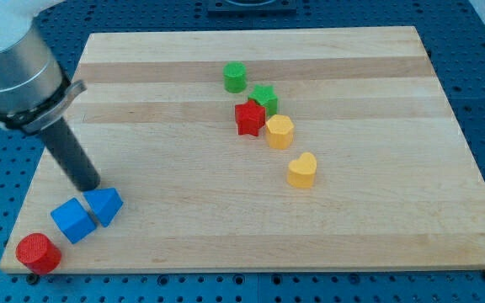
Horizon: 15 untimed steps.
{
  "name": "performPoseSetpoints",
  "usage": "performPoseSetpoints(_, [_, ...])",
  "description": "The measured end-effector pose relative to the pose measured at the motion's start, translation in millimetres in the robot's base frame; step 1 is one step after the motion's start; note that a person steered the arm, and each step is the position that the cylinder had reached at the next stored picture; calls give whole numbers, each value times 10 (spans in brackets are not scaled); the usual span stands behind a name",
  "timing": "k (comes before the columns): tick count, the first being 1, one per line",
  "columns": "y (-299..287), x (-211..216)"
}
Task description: Move the blue triangle into the blue cube
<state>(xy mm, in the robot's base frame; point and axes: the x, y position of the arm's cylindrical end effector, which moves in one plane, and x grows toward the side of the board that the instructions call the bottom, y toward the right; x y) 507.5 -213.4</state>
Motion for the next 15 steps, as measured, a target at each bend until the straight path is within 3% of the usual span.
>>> performPoseSetpoints(1, [636, 183])
performPoseSetpoints(3, [650, 540])
performPoseSetpoints(6, [154, 539])
performPoseSetpoints(7, [163, 539])
performPoseSetpoints(8, [537, 514])
performPoseSetpoints(9, [691, 200])
performPoseSetpoints(10, [590, -253])
performPoseSetpoints(12, [156, -58])
performPoseSetpoints(15, [-16, 174])
